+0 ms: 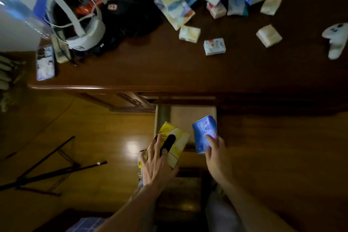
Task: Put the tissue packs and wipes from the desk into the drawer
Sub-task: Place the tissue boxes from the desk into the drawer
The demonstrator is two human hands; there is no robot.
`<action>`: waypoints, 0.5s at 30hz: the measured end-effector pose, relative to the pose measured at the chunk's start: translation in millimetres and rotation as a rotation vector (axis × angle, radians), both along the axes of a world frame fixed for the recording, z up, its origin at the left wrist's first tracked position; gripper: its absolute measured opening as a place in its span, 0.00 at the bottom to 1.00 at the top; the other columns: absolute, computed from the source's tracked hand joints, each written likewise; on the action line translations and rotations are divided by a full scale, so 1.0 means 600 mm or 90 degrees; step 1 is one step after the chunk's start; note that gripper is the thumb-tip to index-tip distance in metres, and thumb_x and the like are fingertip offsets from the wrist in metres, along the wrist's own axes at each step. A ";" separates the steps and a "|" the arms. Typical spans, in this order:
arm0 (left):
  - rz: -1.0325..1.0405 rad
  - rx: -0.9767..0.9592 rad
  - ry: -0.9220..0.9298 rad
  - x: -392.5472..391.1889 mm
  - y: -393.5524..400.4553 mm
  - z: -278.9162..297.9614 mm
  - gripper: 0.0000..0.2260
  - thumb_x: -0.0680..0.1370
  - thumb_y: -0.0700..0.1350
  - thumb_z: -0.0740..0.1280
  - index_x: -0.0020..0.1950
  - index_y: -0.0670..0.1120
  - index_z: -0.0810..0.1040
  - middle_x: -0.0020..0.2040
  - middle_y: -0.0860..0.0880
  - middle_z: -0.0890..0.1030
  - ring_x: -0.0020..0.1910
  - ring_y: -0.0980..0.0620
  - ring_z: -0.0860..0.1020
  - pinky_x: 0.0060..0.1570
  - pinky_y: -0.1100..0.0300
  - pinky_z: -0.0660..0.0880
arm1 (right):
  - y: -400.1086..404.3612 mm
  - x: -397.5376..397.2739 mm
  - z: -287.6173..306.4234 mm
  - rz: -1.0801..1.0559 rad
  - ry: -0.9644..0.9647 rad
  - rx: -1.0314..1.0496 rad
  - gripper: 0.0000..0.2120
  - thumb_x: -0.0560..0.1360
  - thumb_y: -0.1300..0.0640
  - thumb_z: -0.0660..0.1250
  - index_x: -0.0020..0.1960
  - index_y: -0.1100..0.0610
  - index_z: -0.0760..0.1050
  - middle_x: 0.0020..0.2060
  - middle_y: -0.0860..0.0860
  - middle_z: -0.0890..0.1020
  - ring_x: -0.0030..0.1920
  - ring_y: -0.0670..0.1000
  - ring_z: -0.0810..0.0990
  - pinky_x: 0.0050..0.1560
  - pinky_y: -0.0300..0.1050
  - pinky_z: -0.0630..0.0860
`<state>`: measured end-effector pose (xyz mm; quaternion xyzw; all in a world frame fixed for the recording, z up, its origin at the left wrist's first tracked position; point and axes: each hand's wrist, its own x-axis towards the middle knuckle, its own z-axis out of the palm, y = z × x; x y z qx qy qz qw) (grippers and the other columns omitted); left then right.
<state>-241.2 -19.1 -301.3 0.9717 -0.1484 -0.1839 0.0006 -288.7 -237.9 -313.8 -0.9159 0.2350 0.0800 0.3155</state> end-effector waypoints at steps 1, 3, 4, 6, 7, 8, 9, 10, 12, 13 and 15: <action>0.017 0.007 0.006 -0.005 -0.008 -0.030 0.32 0.65 0.69 0.63 0.58 0.48 0.79 0.81 0.47 0.55 0.76 0.42 0.59 0.62 0.36 0.66 | -0.004 -0.011 -0.038 -0.002 0.025 -0.002 0.22 0.79 0.60 0.67 0.72 0.53 0.73 0.71 0.58 0.72 0.59 0.57 0.82 0.47 0.46 0.82; 0.042 0.009 0.034 -0.003 -0.021 -0.096 0.30 0.67 0.69 0.61 0.58 0.49 0.77 0.81 0.48 0.55 0.77 0.43 0.57 0.63 0.36 0.65 | -0.018 -0.024 -0.120 -0.005 0.092 0.027 0.22 0.79 0.61 0.66 0.73 0.52 0.72 0.71 0.56 0.72 0.61 0.56 0.80 0.51 0.45 0.79; 0.044 0.016 0.051 0.003 -0.025 -0.130 0.30 0.68 0.69 0.60 0.59 0.50 0.76 0.81 0.49 0.54 0.77 0.44 0.55 0.64 0.36 0.63 | -0.024 -0.026 -0.159 -0.016 0.121 0.070 0.21 0.79 0.63 0.65 0.71 0.52 0.73 0.70 0.55 0.75 0.61 0.56 0.80 0.53 0.43 0.77; 0.042 0.033 0.080 0.013 -0.029 -0.207 0.31 0.69 0.70 0.58 0.62 0.50 0.75 0.81 0.50 0.54 0.78 0.45 0.53 0.65 0.38 0.59 | -0.035 -0.030 -0.240 -0.024 0.178 0.137 0.18 0.79 0.66 0.64 0.67 0.53 0.78 0.63 0.53 0.81 0.60 0.55 0.81 0.54 0.41 0.74; 0.042 0.035 0.089 0.024 -0.031 -0.227 0.32 0.69 0.70 0.56 0.63 0.50 0.74 0.81 0.50 0.53 0.78 0.45 0.53 0.66 0.38 0.58 | -0.043 -0.026 -0.263 -0.022 0.200 0.148 0.18 0.78 0.66 0.64 0.65 0.53 0.79 0.60 0.52 0.83 0.58 0.55 0.81 0.53 0.41 0.73; 0.041 0.032 0.090 0.031 -0.030 -0.258 0.33 0.69 0.71 0.56 0.64 0.50 0.74 0.81 0.50 0.53 0.78 0.45 0.53 0.66 0.39 0.58 | -0.046 -0.026 -0.293 -0.022 0.213 0.153 0.17 0.78 0.65 0.65 0.64 0.52 0.79 0.57 0.52 0.84 0.56 0.55 0.82 0.51 0.41 0.73; 0.033 0.033 0.085 0.039 -0.028 -0.292 0.34 0.69 0.71 0.55 0.65 0.50 0.74 0.81 0.50 0.54 0.78 0.45 0.53 0.66 0.39 0.57 | -0.047 -0.024 -0.326 -0.031 0.215 0.153 0.17 0.79 0.64 0.65 0.65 0.51 0.78 0.55 0.52 0.84 0.54 0.55 0.82 0.49 0.43 0.74; 0.024 0.029 0.075 0.051 -0.025 -0.326 0.34 0.69 0.71 0.56 0.65 0.50 0.74 0.81 0.50 0.54 0.78 0.45 0.54 0.66 0.40 0.58 | -0.049 -0.016 -0.357 -0.042 0.212 0.151 0.17 0.80 0.62 0.64 0.66 0.50 0.77 0.53 0.52 0.84 0.50 0.53 0.81 0.47 0.44 0.74; 0.016 0.021 0.067 0.080 -0.017 -0.387 0.34 0.69 0.71 0.58 0.65 0.50 0.74 0.81 0.51 0.54 0.78 0.45 0.53 0.66 0.40 0.58 | -0.048 0.009 -0.412 -0.048 0.187 0.140 0.17 0.81 0.58 0.63 0.69 0.48 0.75 0.51 0.52 0.83 0.43 0.47 0.78 0.40 0.40 0.71; 0.014 0.018 0.067 0.093 -0.015 -0.416 0.34 0.68 0.72 0.58 0.66 0.51 0.74 0.81 0.51 0.53 0.78 0.45 0.53 0.67 0.41 0.59 | -0.047 0.023 -0.435 -0.046 0.175 0.134 0.18 0.81 0.58 0.63 0.70 0.48 0.74 0.50 0.51 0.82 0.40 0.44 0.76 0.38 0.37 0.69; 0.023 0.006 0.064 0.113 -0.016 -0.467 0.36 0.69 0.74 0.56 0.68 0.52 0.73 0.81 0.52 0.52 0.79 0.46 0.51 0.68 0.40 0.59 | -0.046 0.056 -0.477 -0.032 0.146 0.127 0.19 0.81 0.57 0.64 0.71 0.47 0.73 0.53 0.52 0.81 0.41 0.44 0.75 0.39 0.38 0.69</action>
